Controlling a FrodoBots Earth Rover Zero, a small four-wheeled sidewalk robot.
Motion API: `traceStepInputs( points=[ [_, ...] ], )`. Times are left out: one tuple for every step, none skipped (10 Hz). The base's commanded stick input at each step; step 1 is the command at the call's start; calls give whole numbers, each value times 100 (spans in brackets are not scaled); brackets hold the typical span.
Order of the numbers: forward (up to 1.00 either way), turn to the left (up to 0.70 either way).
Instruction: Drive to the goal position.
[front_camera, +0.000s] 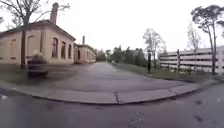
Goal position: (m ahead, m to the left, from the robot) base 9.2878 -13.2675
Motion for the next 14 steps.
traceStepInputs(
  points=[
    [100,0],
    [100,0],
    [100,0],
    [100,0],
    [100,0],
    [100,0],
    [100,0],
    [100,0],
    [100,0],
    [100,0],
    [100,0],
    [100,0],
    [100,0],
    [100,0]
  ],
)
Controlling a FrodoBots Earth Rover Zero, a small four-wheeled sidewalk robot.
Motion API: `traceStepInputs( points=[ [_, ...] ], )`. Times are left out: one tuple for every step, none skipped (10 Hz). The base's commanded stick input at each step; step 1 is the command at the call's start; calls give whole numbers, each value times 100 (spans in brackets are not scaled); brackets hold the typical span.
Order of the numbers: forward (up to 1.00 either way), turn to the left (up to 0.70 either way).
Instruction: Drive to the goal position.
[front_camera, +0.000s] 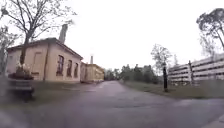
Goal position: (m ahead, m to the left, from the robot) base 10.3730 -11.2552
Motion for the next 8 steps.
traceStepInputs(
  points=[
    [100,0],
    [100,0],
    [100,0],
    [100,0],
    [100,0],
    [100,0],
    [100,0],
    [100,0]
  ],
)
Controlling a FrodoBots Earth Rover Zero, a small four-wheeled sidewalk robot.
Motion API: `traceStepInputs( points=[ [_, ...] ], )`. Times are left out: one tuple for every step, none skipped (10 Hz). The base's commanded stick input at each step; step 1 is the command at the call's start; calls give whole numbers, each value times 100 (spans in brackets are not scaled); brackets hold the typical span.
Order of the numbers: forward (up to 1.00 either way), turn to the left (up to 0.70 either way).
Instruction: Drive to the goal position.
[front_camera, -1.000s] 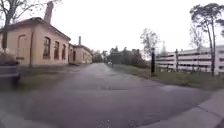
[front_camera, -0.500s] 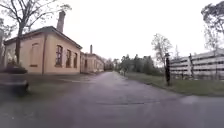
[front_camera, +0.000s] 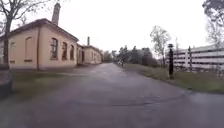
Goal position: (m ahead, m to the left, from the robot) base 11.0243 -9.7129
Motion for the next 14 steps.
traceStepInputs(
  points=[
    [100,0],
    [100,0],
    [100,0],
    [100,0],
    [100,0],
    [100,0],
    [100,0],
    [100,0],
    [100,0],
    [100,0],
    [100,0],
    [100,0],
    [100,0],
    [100,0]
  ],
)
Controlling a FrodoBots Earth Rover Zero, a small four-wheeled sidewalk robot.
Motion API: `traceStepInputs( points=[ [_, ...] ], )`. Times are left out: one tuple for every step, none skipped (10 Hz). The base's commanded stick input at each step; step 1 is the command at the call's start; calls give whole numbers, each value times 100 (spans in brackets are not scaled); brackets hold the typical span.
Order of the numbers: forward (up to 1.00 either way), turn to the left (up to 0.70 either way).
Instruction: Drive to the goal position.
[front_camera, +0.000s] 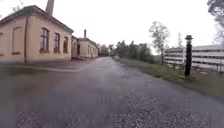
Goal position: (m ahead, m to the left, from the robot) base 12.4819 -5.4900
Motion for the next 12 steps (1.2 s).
traceStepInputs(
  points=[
    [100,0],
    [100,0],
    [100,0],
    [100,0],
    [100,0],
    [100,0],
    [100,0],
    [100,0],
    [100,0],
    [100,0],
    [100,0],
    [100,0]
  ],
)
